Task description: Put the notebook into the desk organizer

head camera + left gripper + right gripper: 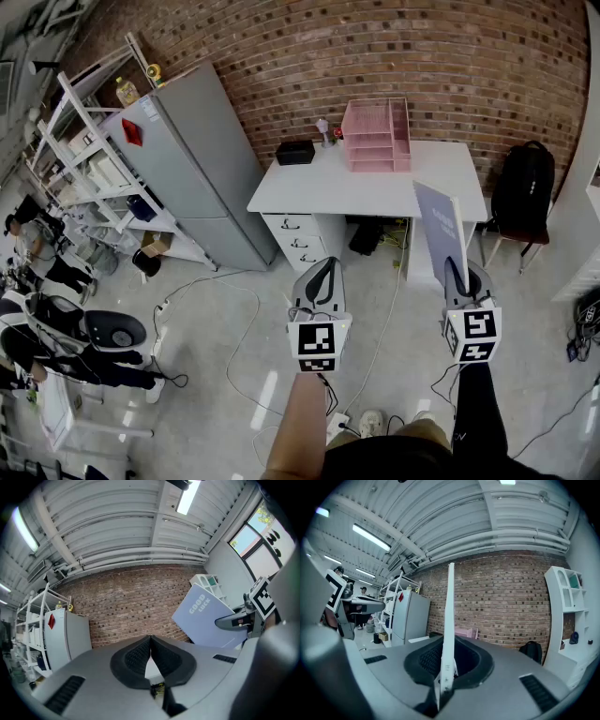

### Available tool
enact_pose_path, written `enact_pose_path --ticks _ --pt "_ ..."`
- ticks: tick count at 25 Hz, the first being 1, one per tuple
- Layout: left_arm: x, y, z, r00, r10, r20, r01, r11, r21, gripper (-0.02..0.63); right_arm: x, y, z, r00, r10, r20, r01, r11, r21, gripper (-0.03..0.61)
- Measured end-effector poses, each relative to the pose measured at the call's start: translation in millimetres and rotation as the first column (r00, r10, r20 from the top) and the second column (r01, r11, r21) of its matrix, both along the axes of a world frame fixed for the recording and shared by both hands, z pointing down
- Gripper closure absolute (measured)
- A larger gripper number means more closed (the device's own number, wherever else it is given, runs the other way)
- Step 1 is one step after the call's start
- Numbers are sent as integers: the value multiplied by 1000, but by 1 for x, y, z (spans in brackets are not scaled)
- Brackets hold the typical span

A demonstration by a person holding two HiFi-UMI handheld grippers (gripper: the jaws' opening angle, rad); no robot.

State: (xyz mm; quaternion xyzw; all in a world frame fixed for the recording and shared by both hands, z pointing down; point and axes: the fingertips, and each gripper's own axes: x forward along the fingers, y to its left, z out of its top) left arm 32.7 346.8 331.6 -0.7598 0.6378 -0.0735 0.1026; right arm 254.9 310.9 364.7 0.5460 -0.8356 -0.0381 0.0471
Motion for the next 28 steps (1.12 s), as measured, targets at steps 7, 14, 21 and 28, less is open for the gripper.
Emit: enact_pose_path --ticks 7,14,21,28 --pt "-27 -5 4 999 37 -11 -37 999 0 598 -29 2 0 1000 28 -9 -28 1000 7 531" --pt "-44 -15 1 997 69 -28 -69 998 -1 598 -43 -1 -6 999 53 -2 -53 999 7 531" --pt "-50 -26 0 995 87 -46 -87 996 1 598 -47 -12 -11 997 78 25 -78 997 10 531" --pt "-48 -43 5 994 99 -49 -99 995 5 598 -54 -33 -11 997 64 41 -65 998 20 531"
